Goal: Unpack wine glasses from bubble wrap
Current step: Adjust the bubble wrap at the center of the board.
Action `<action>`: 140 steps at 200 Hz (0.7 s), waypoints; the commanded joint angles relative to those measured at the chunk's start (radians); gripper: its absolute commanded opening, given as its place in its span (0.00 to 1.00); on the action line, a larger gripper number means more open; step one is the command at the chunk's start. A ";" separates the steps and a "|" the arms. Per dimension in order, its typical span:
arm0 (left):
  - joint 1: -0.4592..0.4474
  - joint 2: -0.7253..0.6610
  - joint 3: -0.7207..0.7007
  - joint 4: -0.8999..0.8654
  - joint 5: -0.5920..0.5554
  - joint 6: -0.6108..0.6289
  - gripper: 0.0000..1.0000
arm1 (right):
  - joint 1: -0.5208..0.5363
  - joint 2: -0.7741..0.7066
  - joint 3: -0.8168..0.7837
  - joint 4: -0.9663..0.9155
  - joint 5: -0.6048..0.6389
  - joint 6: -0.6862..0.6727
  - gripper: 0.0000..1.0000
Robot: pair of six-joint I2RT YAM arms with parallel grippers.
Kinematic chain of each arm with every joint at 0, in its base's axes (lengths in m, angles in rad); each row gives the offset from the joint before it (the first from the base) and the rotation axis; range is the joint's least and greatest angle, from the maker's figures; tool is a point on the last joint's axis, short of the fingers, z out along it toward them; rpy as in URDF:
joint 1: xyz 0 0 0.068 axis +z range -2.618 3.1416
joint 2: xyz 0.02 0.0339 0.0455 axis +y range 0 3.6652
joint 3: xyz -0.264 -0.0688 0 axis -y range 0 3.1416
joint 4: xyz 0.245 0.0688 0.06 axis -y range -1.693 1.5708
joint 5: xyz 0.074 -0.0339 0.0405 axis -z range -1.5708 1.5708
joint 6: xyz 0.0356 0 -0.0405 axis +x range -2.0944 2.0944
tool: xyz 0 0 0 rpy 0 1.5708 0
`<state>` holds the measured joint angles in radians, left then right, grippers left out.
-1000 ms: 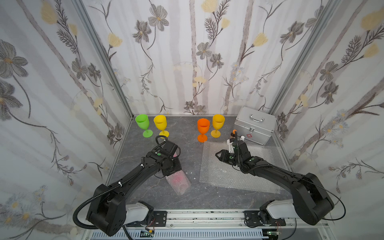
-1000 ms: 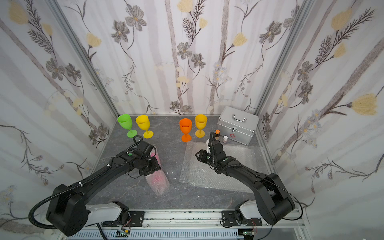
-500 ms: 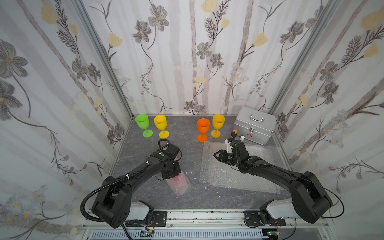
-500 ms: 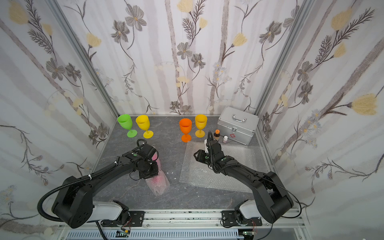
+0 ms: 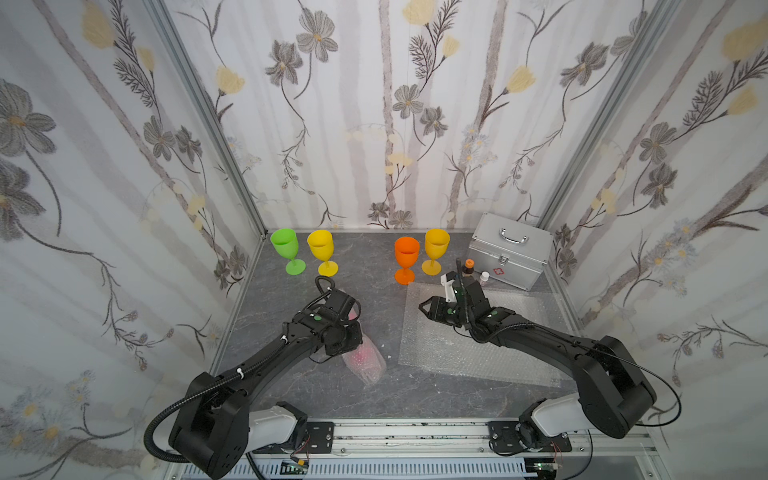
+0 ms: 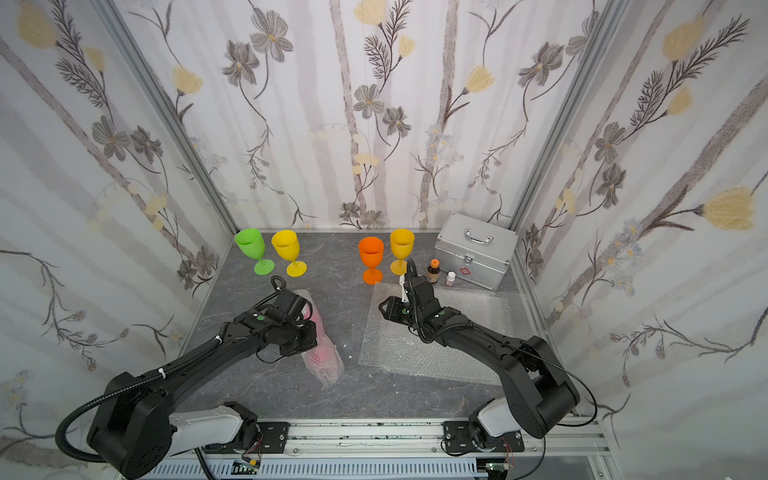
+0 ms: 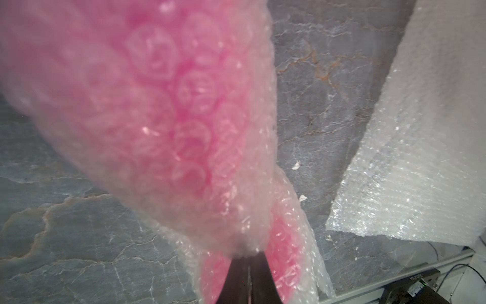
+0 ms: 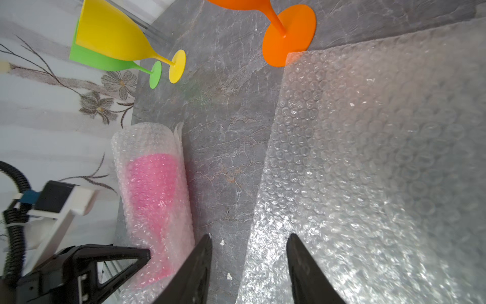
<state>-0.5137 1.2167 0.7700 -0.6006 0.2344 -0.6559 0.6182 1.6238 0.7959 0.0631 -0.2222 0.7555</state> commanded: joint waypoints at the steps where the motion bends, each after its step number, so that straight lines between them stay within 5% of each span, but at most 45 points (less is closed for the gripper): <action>1: -0.015 -0.049 -0.002 0.106 0.022 0.036 0.00 | 0.010 0.021 0.025 0.027 -0.060 0.007 0.48; 77: -0.167 -0.026 0.005 0.298 0.028 0.175 0.00 | 0.077 0.062 0.121 0.004 -0.135 0.004 0.48; 140: -0.177 0.015 -0.091 0.378 0.006 0.123 0.00 | 0.123 0.094 0.173 -0.118 -0.083 -0.060 0.48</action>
<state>-0.6903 1.2304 0.6922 -0.2924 0.2623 -0.5125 0.7193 1.6993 0.9360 0.0200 -0.3386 0.7395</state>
